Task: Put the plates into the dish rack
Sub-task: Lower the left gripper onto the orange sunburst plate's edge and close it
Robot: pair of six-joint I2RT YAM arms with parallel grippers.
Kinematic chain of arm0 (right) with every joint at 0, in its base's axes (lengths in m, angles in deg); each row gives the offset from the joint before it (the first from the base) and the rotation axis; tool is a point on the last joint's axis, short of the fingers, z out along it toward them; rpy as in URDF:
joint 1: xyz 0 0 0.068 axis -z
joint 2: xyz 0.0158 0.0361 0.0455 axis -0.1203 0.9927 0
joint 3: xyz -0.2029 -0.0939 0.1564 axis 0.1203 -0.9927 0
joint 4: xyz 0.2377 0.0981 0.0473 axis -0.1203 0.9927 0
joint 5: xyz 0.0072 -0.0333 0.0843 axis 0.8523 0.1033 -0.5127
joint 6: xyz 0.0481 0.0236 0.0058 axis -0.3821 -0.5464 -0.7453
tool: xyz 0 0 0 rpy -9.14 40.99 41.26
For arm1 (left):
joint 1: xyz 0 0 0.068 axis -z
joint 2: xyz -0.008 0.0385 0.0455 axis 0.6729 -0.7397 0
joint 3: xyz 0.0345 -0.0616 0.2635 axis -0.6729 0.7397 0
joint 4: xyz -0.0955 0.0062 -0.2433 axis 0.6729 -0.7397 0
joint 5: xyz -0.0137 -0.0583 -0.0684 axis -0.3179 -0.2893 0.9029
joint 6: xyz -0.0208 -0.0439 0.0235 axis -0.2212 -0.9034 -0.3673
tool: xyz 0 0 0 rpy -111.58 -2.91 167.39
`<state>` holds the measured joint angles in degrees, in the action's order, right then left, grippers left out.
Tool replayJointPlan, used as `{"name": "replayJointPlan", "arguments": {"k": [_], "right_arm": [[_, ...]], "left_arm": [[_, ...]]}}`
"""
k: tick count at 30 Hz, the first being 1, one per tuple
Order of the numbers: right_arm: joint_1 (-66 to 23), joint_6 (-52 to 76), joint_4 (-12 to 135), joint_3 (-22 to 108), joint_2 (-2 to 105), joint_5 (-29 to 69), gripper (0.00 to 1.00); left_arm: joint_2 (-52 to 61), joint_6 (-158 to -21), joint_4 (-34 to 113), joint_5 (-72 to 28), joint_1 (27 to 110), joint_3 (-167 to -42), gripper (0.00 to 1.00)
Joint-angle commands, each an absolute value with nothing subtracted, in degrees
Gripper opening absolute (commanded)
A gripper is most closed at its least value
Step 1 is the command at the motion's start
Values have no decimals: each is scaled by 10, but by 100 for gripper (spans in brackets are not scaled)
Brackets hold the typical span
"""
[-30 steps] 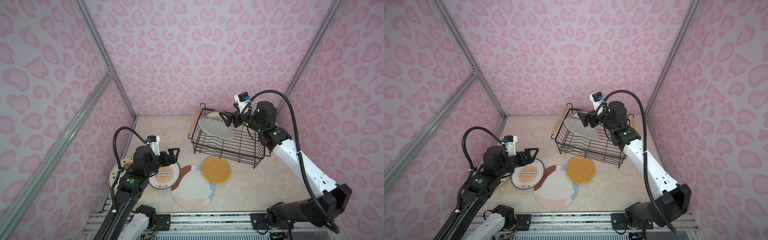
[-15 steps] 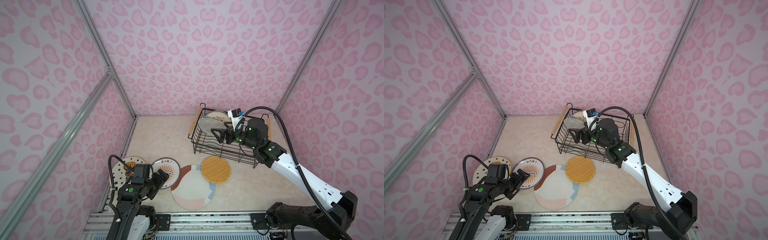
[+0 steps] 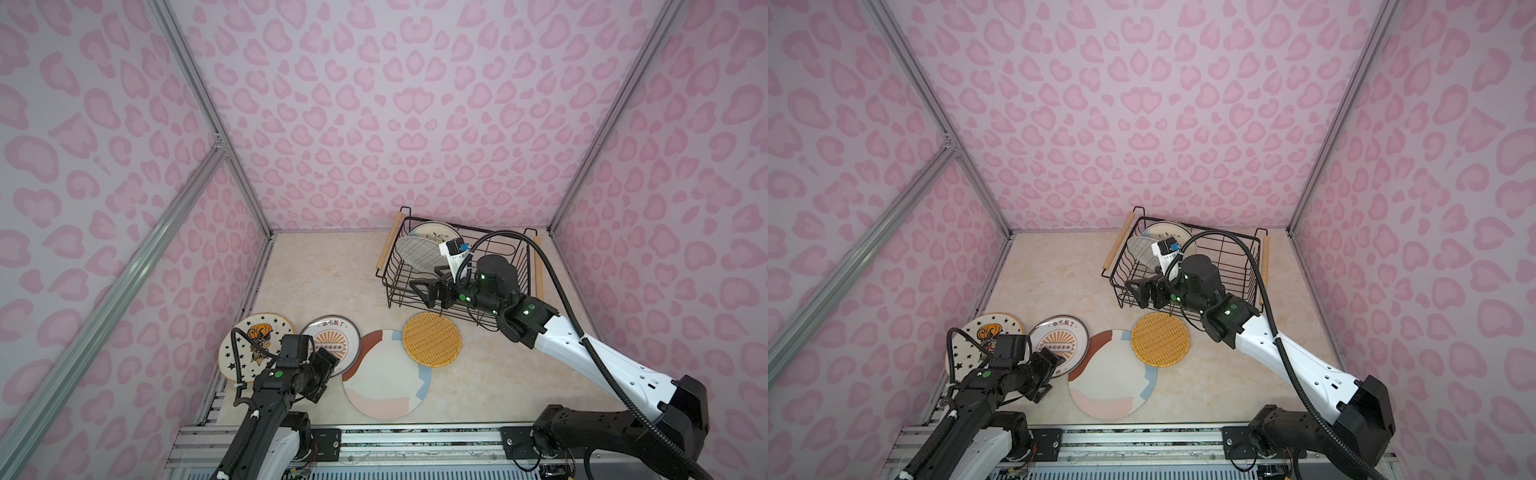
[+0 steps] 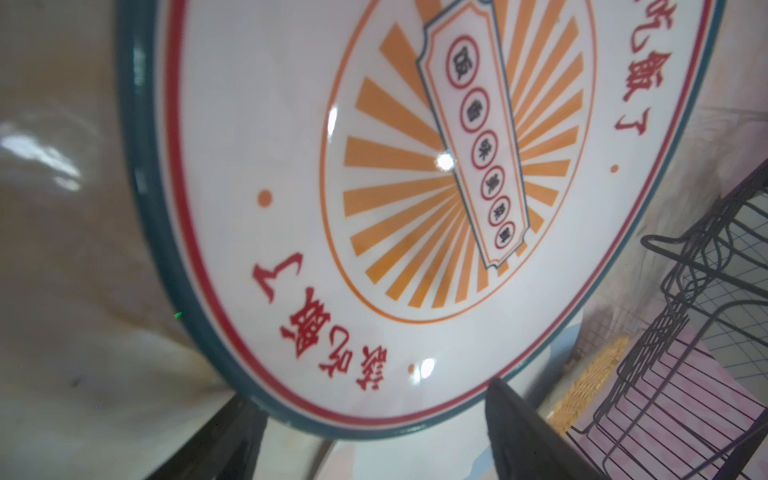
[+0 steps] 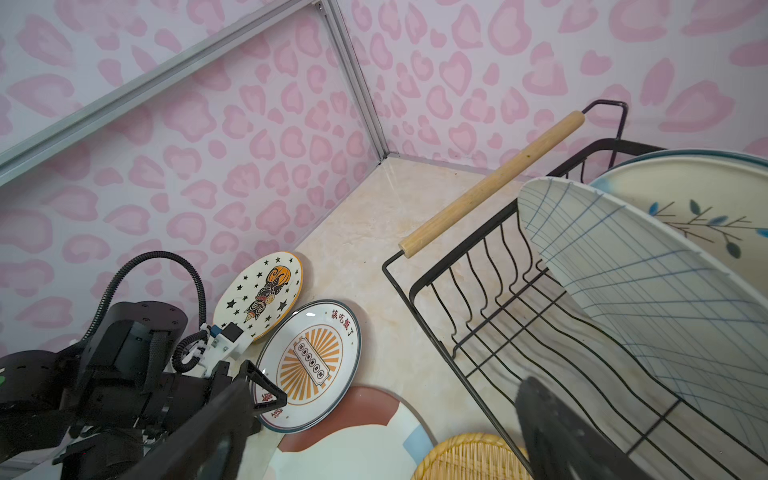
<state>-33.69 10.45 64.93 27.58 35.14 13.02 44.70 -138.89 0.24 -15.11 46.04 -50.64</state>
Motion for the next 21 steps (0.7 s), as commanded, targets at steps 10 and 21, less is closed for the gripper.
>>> {"name": "replayJointPlan", "arguments": {"k": [10,21], "right_arm": [[-361,70,604,252,346,113,98],[-369,62,604,247,345,108,98]], "left_arm": [[453,-1544,119,-166,460,-445,57],[383,-1582,168,-170,460,-434,22]]}}
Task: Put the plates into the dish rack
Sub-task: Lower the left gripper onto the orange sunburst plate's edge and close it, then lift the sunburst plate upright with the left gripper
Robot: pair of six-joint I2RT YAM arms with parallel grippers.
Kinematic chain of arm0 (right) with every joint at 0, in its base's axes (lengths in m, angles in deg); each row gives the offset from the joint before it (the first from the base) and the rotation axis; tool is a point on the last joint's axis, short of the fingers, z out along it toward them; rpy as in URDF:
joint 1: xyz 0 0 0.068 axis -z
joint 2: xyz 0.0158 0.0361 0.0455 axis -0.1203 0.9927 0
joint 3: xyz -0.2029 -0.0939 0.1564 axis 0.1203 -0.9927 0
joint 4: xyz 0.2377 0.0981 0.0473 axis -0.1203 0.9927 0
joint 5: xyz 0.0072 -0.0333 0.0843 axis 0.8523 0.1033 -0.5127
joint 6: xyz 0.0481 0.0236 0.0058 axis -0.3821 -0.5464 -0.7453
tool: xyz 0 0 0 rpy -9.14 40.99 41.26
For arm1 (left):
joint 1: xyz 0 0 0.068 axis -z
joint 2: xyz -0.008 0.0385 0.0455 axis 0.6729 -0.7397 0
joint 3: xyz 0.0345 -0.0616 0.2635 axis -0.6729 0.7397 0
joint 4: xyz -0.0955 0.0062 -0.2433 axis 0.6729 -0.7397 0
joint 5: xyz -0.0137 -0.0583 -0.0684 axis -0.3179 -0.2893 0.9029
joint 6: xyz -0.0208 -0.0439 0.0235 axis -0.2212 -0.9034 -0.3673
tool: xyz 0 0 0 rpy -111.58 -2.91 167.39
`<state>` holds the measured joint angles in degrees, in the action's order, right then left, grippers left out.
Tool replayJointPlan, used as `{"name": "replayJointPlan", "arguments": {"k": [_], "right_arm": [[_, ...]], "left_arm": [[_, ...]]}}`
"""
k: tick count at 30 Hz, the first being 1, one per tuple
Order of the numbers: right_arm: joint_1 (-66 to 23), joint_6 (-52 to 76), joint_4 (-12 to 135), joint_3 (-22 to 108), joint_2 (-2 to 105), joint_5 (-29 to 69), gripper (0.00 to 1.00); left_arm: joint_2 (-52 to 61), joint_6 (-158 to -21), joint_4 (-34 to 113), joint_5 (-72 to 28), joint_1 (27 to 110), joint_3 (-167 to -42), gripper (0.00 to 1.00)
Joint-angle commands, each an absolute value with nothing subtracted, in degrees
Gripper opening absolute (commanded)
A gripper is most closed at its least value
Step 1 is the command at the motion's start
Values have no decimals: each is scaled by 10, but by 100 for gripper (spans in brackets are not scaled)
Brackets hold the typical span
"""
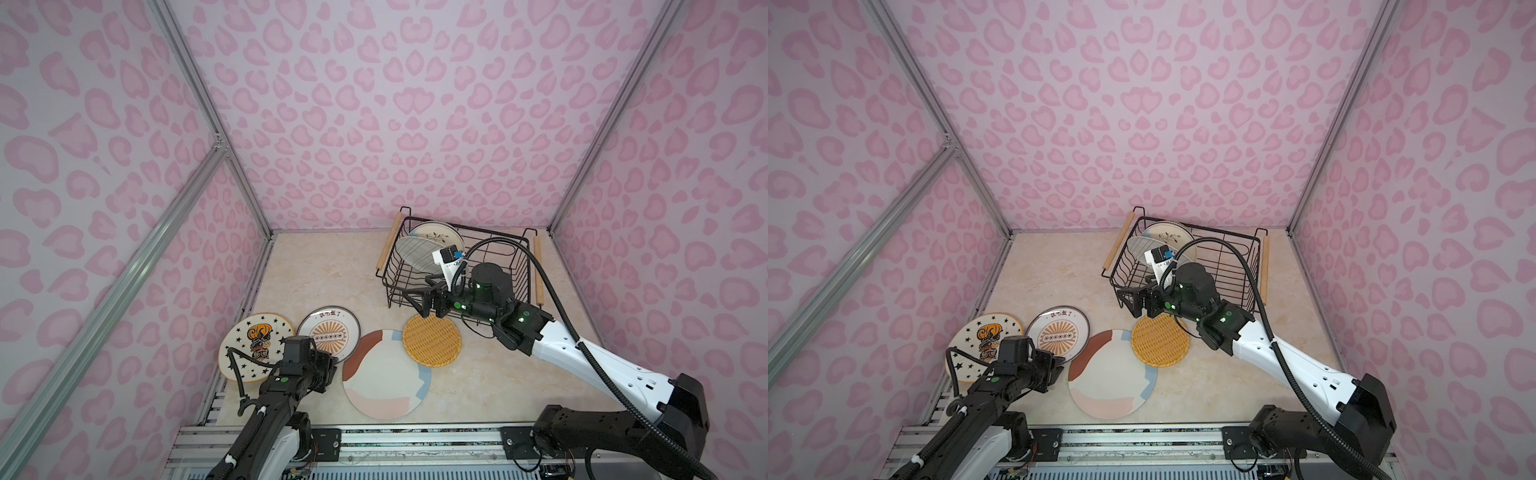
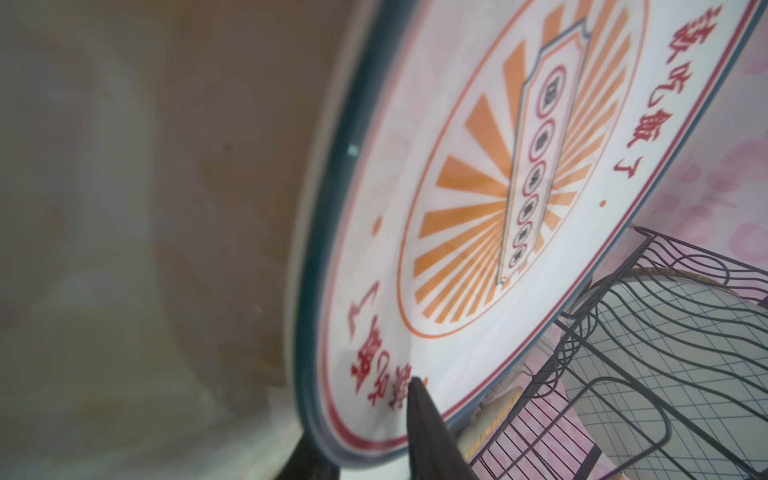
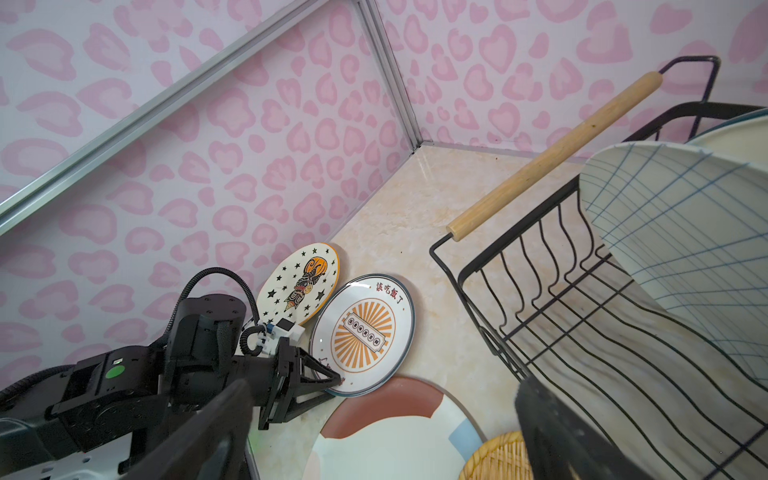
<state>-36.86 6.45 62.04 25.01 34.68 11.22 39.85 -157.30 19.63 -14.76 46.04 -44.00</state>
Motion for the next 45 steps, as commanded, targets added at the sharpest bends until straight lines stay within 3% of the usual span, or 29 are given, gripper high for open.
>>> {"name": "replayJointPlan", "arguments": {"k": [1,9,29,45], "right_arm": [[-370,62,605,247,345,109,98],[-370,75,623,250,341,114,98],[-369,92,655,260,355,119,98],[-298,37,692,368,421,54,98]], "left_arm": [[377,-1582,170,-171,461,-437,20],[387,-1550,140,-184,461,-472,4],[484,-1413,78,-278,462,-588,4],[463,-1252,75,-292,461,-828,4]]}}
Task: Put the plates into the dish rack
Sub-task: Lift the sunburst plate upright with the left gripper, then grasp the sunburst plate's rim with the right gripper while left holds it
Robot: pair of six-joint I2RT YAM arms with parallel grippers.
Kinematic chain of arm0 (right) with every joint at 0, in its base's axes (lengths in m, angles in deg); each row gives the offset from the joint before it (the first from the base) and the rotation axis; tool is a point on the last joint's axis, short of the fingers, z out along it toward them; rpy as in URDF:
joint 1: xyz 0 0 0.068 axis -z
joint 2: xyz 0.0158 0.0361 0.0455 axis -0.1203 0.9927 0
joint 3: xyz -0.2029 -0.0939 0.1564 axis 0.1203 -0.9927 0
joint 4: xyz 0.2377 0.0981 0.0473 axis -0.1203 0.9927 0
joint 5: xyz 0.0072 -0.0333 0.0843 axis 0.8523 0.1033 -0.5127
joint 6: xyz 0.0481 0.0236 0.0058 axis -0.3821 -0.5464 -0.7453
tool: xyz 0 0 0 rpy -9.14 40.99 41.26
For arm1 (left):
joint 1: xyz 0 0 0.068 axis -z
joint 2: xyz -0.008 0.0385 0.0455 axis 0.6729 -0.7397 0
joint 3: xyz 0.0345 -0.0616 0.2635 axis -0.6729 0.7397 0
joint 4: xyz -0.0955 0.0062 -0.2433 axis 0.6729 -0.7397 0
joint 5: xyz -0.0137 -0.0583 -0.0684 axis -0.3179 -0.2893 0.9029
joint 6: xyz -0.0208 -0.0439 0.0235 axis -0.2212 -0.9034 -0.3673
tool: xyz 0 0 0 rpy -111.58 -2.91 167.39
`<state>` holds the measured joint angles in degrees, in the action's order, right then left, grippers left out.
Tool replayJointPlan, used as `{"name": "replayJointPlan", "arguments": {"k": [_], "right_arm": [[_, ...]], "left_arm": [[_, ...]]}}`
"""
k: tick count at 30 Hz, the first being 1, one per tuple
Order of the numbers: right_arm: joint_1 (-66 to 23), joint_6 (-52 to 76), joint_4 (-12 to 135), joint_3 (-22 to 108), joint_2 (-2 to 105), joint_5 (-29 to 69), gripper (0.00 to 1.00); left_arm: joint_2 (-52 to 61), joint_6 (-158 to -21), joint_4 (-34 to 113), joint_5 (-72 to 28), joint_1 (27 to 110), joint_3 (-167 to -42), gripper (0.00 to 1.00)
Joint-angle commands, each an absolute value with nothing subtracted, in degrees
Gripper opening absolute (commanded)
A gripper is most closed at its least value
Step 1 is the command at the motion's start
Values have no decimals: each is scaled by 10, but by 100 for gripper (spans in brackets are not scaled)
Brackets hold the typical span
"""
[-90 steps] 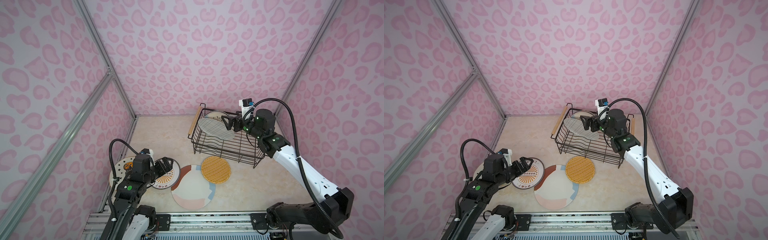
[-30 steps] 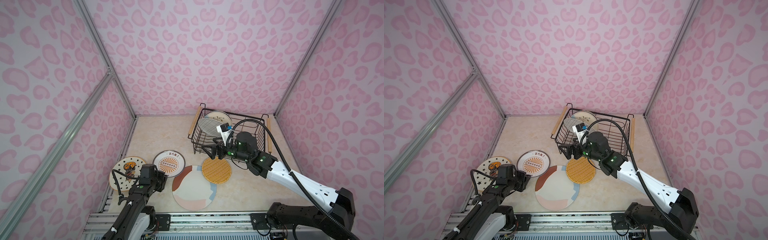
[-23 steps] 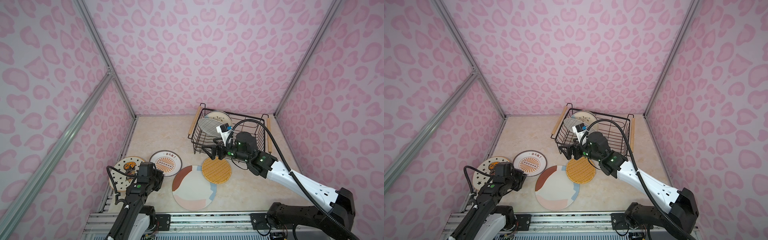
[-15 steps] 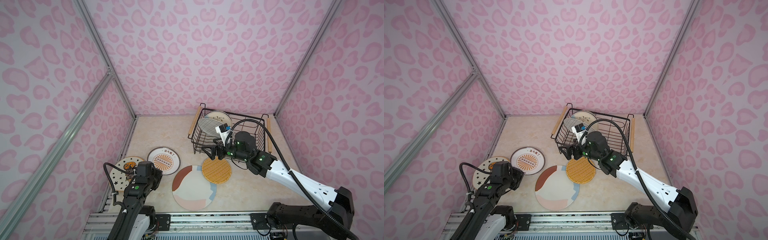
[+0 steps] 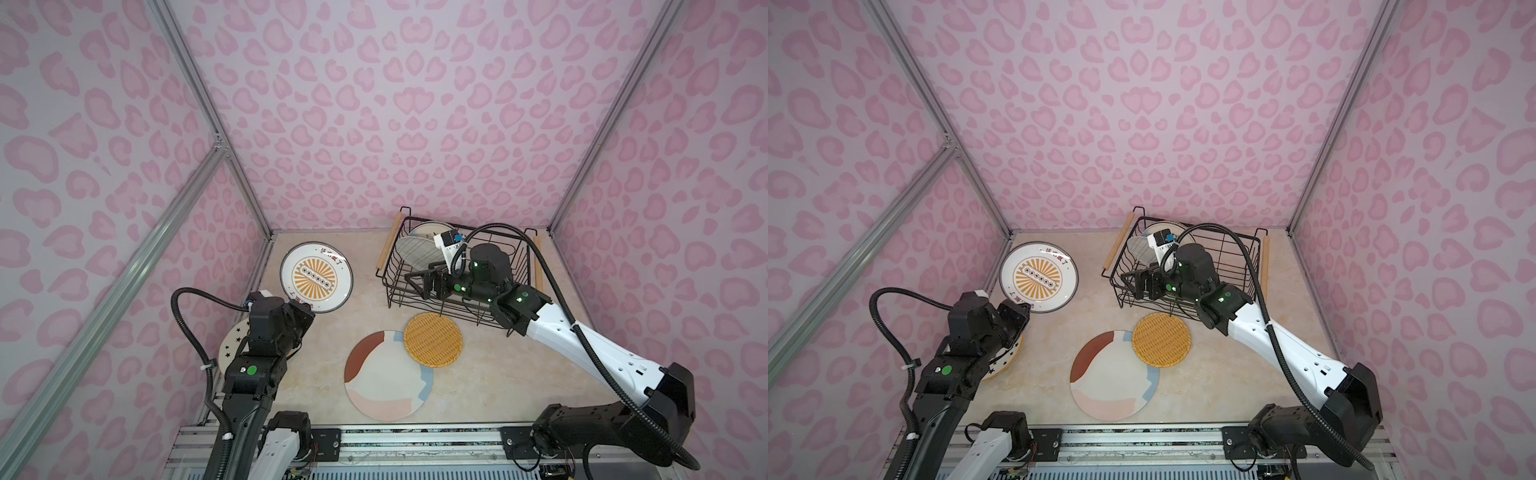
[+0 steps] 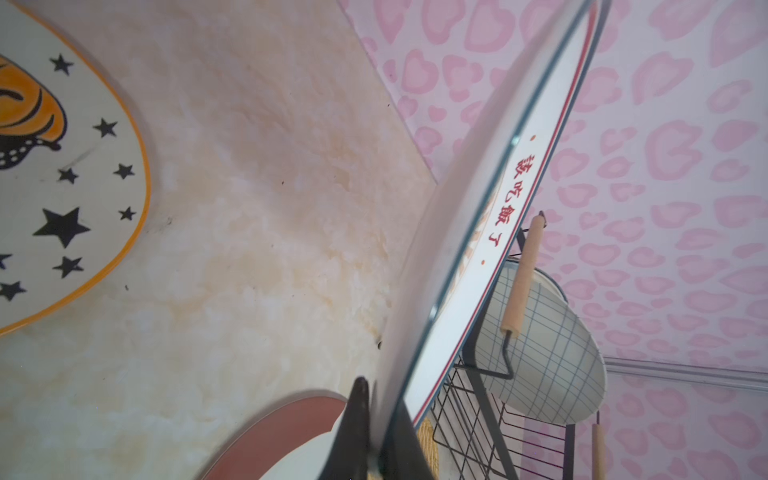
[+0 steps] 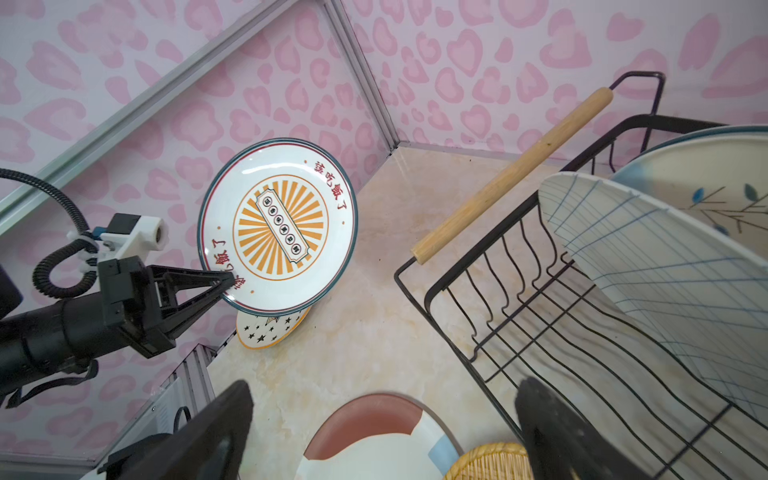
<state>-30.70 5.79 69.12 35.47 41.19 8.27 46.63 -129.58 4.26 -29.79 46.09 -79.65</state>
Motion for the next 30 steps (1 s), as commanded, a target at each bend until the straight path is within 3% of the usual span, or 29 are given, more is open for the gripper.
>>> {"name": "replayJointPlan", "arguments": {"k": [1,10,16,25,30], "right_arm": [[-295,34,694,381,429,49,98],[-279,-26,670,485,522,-31,98],[-280,-78,622,509,558,-43,94],[-282,-134,566,513,578,-67,54],[-281,-144,549,505,566,-67,42]], "left_arm": [[457,-1242,85,-277,461,-842,4],[388,-1223,209,-55,463,-891,4],[372,-1262,283,-6,483,-875,4],[357,-1270,308,-8,507,-862,4],[354,-1265,304,-17,510,-858,4]]}}
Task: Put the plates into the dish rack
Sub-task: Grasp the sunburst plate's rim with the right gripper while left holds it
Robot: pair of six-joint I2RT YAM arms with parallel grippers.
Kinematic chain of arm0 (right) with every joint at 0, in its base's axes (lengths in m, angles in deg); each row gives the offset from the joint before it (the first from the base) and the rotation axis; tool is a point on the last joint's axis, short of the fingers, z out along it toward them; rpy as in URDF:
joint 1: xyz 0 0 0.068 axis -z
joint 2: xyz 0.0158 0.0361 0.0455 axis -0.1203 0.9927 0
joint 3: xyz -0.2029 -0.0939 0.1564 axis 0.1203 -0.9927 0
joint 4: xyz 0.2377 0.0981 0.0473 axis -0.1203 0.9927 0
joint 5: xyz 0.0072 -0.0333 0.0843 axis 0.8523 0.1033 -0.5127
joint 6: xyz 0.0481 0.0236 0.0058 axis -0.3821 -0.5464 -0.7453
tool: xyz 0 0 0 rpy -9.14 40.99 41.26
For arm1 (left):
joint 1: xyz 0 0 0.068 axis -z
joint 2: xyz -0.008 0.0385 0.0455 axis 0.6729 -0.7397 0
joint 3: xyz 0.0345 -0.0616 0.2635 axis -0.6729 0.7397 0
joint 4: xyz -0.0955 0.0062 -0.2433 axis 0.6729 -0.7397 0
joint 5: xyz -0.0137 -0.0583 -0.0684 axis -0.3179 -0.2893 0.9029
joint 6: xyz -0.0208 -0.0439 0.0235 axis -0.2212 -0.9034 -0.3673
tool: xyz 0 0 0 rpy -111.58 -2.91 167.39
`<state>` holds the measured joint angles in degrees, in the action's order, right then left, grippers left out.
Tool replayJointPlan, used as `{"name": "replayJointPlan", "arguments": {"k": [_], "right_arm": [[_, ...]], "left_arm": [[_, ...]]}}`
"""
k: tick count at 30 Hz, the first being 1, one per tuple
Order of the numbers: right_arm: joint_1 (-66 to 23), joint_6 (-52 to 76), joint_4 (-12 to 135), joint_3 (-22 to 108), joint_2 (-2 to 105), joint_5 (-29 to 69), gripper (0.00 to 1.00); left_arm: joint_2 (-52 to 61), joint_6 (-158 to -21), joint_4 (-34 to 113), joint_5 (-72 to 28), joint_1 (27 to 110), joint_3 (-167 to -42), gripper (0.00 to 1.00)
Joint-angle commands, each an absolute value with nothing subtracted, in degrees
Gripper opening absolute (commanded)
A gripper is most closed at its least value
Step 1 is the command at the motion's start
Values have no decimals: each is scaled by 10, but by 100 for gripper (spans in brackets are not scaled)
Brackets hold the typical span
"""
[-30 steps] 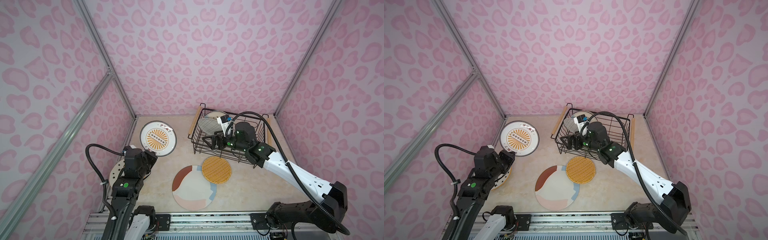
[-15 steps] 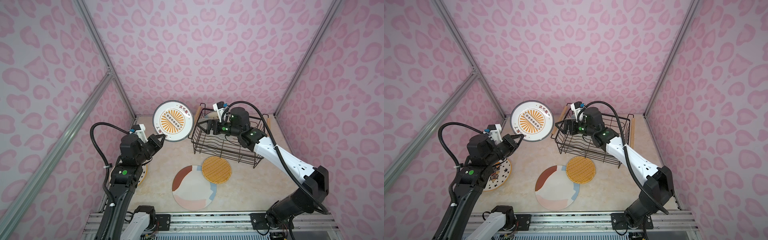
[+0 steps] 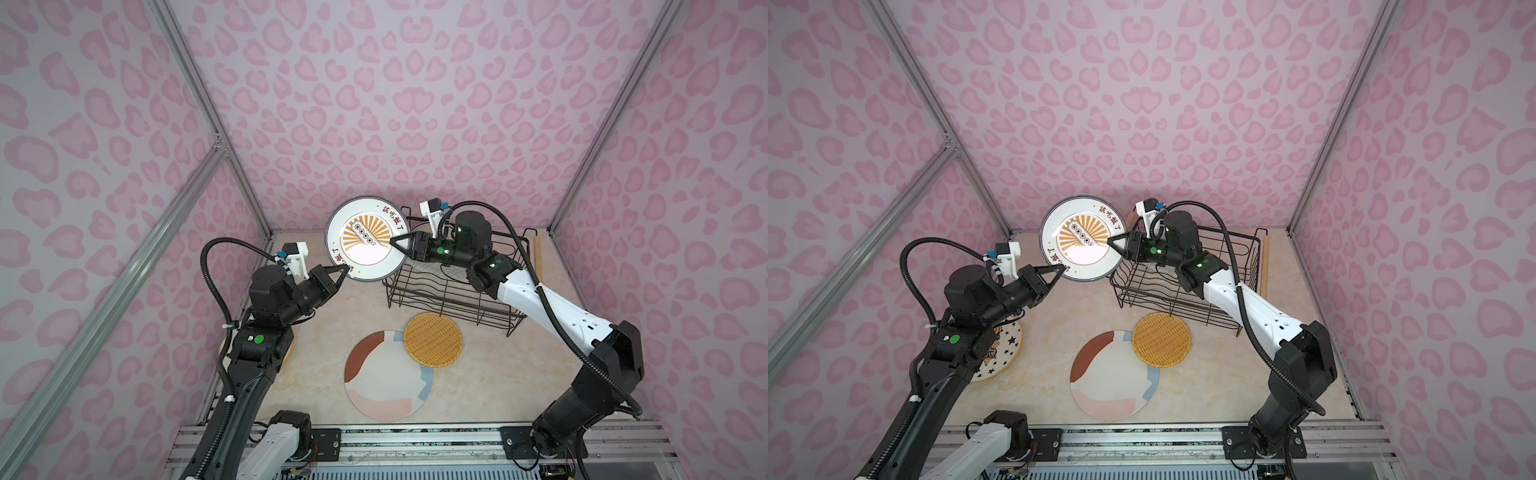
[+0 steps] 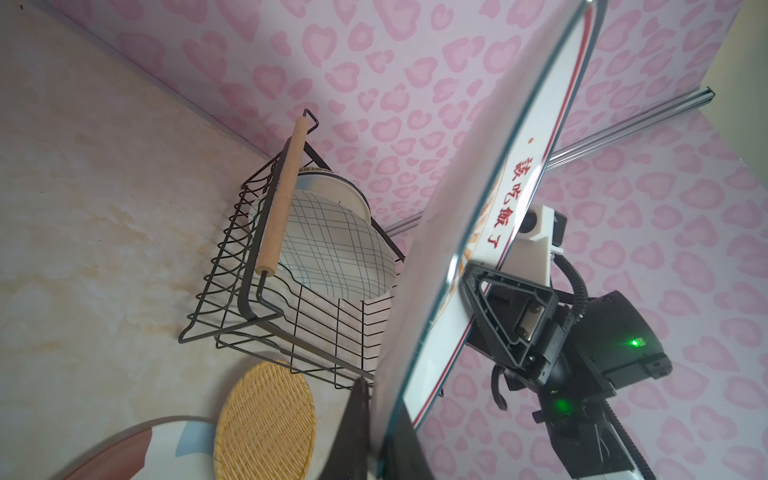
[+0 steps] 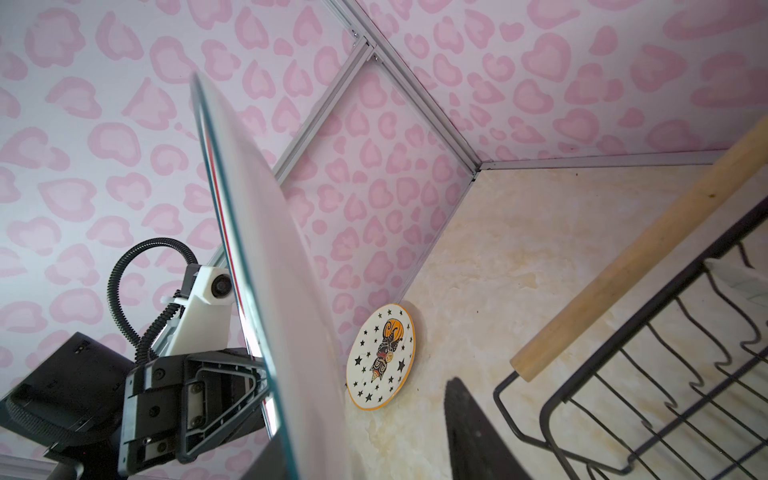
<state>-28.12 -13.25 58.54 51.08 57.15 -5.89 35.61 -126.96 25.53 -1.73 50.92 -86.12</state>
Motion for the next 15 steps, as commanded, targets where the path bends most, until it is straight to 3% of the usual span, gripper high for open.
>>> {"name": "replayJointPlan", "arguments": {"k": [1,11,15], "right_arm": [[-282,-147,545,504,565,-67,39],[-281,-184,504,501,571,-79,1],[-282,-191,487,496,568,-78,0]], "left_arm": [[354,-1265,304,-18,510,-858,4],[353,-1258,305,-24,513,-850,4],[350,-1252,303,-22,513,-849,4]]}}
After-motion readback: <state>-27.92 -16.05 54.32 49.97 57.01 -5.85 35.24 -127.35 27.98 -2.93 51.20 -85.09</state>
